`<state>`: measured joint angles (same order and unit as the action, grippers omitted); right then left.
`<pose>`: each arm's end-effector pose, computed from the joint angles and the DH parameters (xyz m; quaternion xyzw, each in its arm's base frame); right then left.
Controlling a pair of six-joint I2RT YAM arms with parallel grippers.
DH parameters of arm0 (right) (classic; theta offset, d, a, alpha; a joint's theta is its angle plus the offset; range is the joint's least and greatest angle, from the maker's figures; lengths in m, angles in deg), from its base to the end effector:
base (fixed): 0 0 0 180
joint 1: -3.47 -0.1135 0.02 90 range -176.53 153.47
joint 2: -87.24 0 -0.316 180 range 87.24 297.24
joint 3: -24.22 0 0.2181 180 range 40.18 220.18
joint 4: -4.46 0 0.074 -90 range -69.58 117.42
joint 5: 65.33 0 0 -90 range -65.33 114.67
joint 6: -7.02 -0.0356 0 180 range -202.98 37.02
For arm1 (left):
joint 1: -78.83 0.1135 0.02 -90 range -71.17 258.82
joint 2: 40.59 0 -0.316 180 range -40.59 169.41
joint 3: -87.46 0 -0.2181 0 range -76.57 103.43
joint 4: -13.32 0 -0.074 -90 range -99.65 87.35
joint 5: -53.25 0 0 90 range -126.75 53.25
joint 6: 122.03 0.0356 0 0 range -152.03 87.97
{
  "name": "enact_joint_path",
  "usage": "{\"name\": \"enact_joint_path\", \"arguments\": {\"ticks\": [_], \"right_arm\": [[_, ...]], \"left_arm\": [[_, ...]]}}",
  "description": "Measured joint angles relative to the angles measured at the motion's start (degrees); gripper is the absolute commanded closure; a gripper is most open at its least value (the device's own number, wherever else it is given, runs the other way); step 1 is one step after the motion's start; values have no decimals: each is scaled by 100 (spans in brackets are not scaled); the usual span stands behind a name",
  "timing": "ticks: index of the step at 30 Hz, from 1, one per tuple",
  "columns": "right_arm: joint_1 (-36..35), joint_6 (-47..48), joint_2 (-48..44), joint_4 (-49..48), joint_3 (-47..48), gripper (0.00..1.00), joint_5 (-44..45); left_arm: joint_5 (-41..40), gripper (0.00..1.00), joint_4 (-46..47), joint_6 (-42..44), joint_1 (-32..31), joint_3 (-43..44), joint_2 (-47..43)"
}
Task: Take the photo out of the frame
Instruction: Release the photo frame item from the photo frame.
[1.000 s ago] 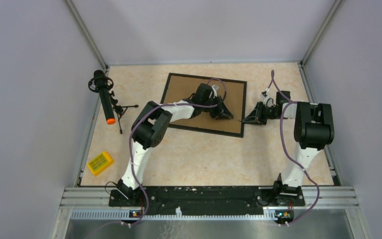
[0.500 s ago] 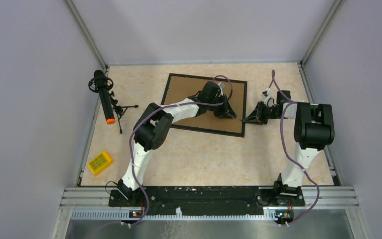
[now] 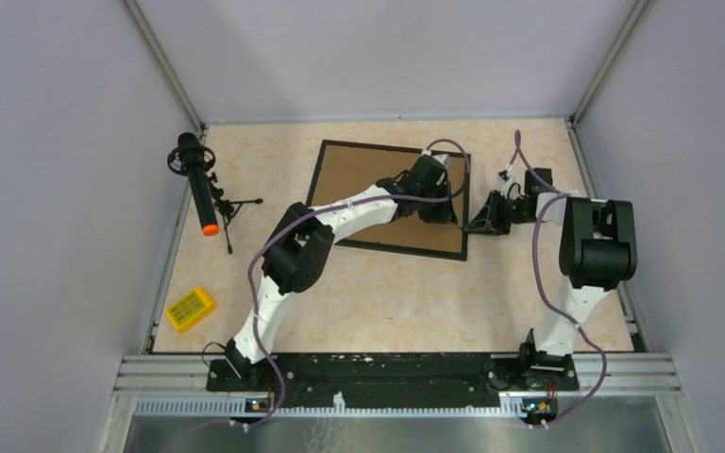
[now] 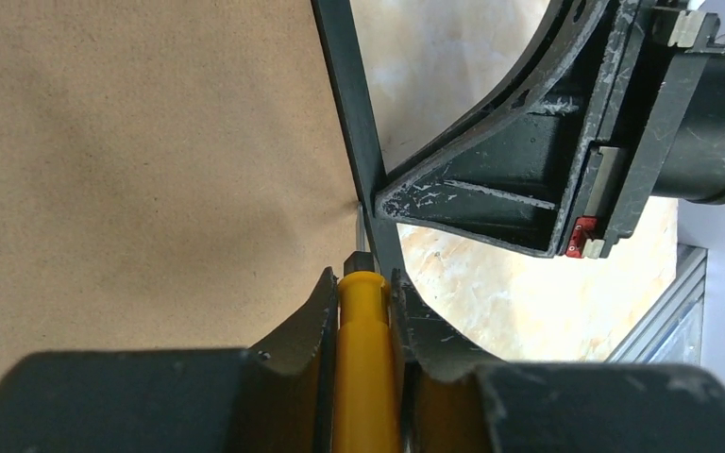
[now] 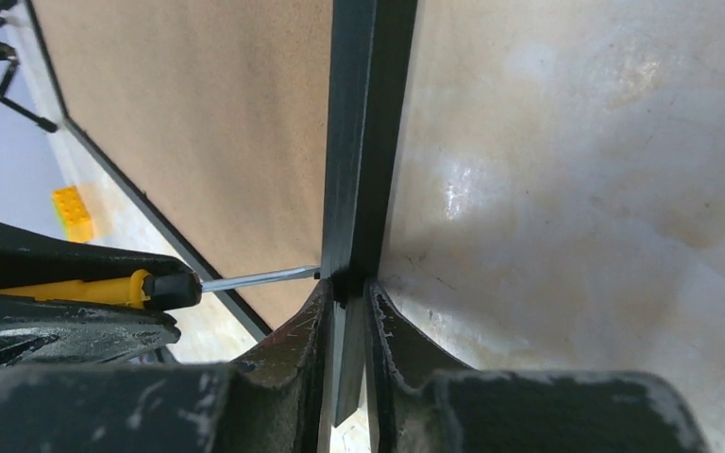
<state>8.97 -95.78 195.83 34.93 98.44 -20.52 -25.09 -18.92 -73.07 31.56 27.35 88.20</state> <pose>0.3437 -0.0077 0.2002 0.0607 0.9029 0.3870 0.1768 0.3445 -0.3835 0.2544 0.0912 0.9021 -0.3530 0.2308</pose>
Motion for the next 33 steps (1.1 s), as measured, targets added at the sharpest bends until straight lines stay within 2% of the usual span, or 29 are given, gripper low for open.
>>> {"name": "enact_joint_path", "arguments": {"ticks": [4,8,11,13,16,23,28,30,33], "right_arm": [[-92,144,-278,210,-2,55,461],[-175,291,-774,452,-2,47,992],[-286,348,-1067,590,35,46,1386],[-492,380,-1130,627,76,48,1683],[-855,422,-1139,730,76,56,2087],[-1228,356,-1113,896,76,58,2859],[-1419,317,-946,911,101,57,3294],[-1480,306,-940,894,101,62,3373],[-1513,236,-935,898,114,75,3453]], "left_arm": [[114,100,39,118,-4,2,-4],[227,100,66,243,22,2,-186],[267,100,166,341,120,-125,-562],[297,100,269,376,199,-264,-852],[378,100,396,415,352,-509,-1252],[481,100,667,437,964,-1228,-1797],[522,100,682,424,1054,-1580,-1827],[555,100,680,391,1027,-1631,-1827],[612,100,730,352,1001,-1631,-1827]]}}
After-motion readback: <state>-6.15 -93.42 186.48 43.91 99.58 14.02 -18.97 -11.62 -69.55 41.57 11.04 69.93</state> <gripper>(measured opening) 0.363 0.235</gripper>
